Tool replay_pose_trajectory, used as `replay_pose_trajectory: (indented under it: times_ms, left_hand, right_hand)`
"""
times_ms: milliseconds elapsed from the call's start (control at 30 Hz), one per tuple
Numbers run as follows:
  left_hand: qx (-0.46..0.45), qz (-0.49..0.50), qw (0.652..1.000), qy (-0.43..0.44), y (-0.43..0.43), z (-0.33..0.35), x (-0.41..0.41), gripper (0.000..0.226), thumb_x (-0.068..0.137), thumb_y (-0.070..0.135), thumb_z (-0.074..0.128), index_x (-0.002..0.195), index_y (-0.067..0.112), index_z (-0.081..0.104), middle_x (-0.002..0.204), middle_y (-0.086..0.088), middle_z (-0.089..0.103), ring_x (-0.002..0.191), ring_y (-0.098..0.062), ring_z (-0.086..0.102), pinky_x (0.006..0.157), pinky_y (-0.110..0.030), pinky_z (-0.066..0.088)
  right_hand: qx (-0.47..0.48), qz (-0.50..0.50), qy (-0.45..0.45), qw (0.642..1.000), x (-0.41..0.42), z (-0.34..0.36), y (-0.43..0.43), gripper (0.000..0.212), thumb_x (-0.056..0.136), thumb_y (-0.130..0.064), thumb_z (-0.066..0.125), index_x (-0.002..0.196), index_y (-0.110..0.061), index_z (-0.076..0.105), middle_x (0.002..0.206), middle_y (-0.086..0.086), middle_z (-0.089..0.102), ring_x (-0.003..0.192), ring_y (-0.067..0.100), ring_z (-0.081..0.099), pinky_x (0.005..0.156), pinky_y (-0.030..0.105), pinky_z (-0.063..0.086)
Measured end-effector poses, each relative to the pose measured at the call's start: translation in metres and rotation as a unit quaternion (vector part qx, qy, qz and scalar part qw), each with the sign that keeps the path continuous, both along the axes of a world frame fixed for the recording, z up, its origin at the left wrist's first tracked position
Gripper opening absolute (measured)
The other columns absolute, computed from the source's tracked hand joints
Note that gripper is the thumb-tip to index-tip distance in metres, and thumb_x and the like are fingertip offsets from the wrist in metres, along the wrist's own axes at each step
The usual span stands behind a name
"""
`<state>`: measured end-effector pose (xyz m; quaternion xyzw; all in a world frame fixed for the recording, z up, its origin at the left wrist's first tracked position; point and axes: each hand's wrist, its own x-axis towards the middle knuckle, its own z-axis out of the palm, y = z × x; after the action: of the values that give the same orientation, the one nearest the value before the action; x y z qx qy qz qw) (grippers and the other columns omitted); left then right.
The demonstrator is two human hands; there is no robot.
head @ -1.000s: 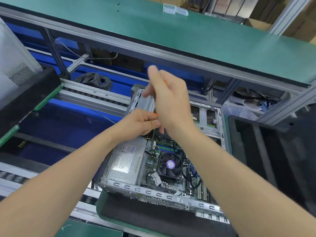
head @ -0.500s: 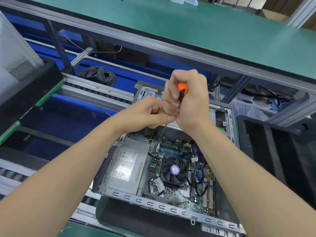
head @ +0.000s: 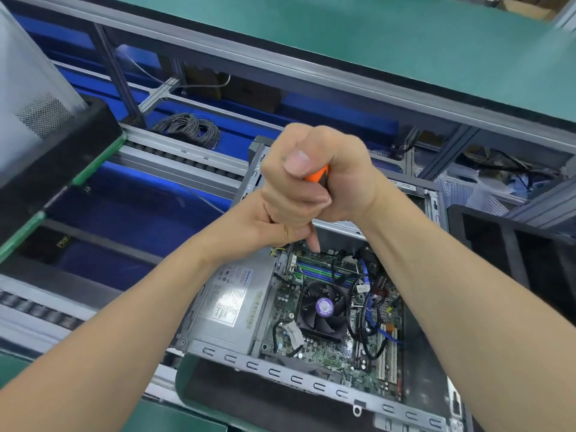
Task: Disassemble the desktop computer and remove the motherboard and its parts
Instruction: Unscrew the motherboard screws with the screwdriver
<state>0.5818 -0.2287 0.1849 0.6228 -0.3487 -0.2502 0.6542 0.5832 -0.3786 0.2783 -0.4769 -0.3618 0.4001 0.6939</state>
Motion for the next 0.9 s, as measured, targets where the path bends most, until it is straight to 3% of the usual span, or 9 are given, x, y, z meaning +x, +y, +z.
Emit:
replay_pose_trajectory:
  times_ms: [67,100,167,267,367,467,600,767,900]
  left_hand:
    - [-0.009,-0.002,1.000,0.005,0.002,-0.008,0.002,0.021,0.098,0.046,0.066,0.100,0.029,0.077,0.076,-0.035,0.060,0.058,-0.045,0.031,0.052,-0.047,0.029]
    - [-0.017,0.002,1.000,0.012,0.002,-0.010,0.003,0.027,0.097,0.049,0.065,0.099,0.024,0.077,0.065,-0.031,0.050,0.053,-0.036,0.027,0.049,-0.042,0.025]
    - [-0.024,0.029,0.999,0.019,0.002,-0.013,0.007,0.033,0.097,0.050,0.065,0.093,0.019,0.077,0.056,-0.015,0.037,0.050,-0.021,0.023,0.050,-0.030,0.020]
    - [-0.028,0.067,0.997,0.025,-0.004,-0.014,0.008,0.025,0.096,0.042,0.068,0.084,0.024,0.078,0.057,-0.019,0.041,0.051,-0.015,0.022,0.054,-0.031,0.016]
    - [-0.003,0.095,0.995,-0.036,-0.017,-0.009,0.000,0.030,0.093,0.027,0.059,0.076,0.045,0.076,0.056,0.005,0.042,0.056,-0.015,0.030,0.049,-0.028,0.025]
    - [-0.007,0.049,0.998,-0.030,-0.023,-0.003,-0.006,0.021,0.094,0.038,0.069,0.076,0.046,0.076,0.060,-0.001,0.044,0.058,-0.022,0.031,0.049,-0.037,0.033]
    - [-0.001,0.000,1.000,0.015,-0.018,-0.009,0.004,0.027,0.098,0.031,0.060,0.078,0.039,0.078,0.054,0.016,0.034,0.050,-0.009,0.022,0.051,-0.036,0.013]
    - [-0.008,-0.015,0.999,0.040,-0.012,-0.019,0.013,0.024,0.100,0.029,0.059,0.091,0.022,0.080,0.056,0.005,0.033,0.051,-0.013,0.023,0.053,-0.034,0.012]
    - [-0.007,-0.052,0.998,0.035,-0.013,-0.017,0.012,0.021,0.100,0.031,0.060,0.096,0.024,0.081,0.057,-0.016,0.032,0.054,-0.028,0.022,0.054,-0.043,0.014]
  right_hand:
    - [-0.025,-0.082,-0.011,0.996,-0.005,0.002,0.002,0.031,0.083,-0.022,0.058,0.055,-0.013,0.049,0.042,0.003,0.033,0.035,0.013,0.019,0.040,0.022,0.019]
    - [-0.051,-0.162,-0.029,0.985,-0.008,0.003,0.003,0.031,0.087,-0.020,0.055,0.058,-0.010,0.051,0.044,0.005,0.035,0.036,0.016,0.023,0.040,0.023,0.023]
    - [-0.100,-0.361,-0.065,0.925,-0.017,0.006,0.006,0.033,0.098,-0.023,0.054,0.071,-0.004,0.056,0.053,0.013,0.047,0.043,0.024,0.040,0.044,0.030,0.039]
    - [-0.073,-0.563,-0.073,0.820,-0.033,0.005,0.015,0.033,0.104,-0.026,0.059,0.083,-0.002,0.065,0.072,0.014,0.067,0.062,0.020,0.062,0.062,0.030,0.055]
    - [-0.073,-0.673,-0.108,0.728,-0.044,0.003,0.029,0.041,0.108,-0.026,0.051,0.074,-0.009,0.066,0.067,0.007,0.063,0.062,0.016,0.059,0.062,0.029,0.047]
    - [-0.049,-0.716,-0.115,0.687,-0.049,0.002,0.033,0.053,0.108,-0.023,0.051,0.059,-0.003,0.043,0.057,0.019,0.037,0.054,0.028,0.035,0.057,0.037,0.032]
    - [0.004,-0.635,-0.105,0.765,-0.043,0.005,0.024,0.062,0.109,-0.024,0.046,0.051,-0.013,0.029,0.050,0.010,0.020,0.042,0.023,0.019,0.047,0.024,0.021]
    - [-0.004,-0.352,-0.069,0.933,-0.016,0.007,-0.003,0.061,0.108,-0.026,0.035,0.049,-0.016,0.026,0.041,0.001,0.021,0.033,0.012,0.015,0.044,0.019,0.015]
    - [0.034,-0.091,0.014,0.995,-0.003,0.004,-0.015,0.052,0.102,-0.022,0.051,0.052,-0.018,0.037,0.043,-0.002,0.031,0.035,0.010,0.022,0.038,0.022,0.019]
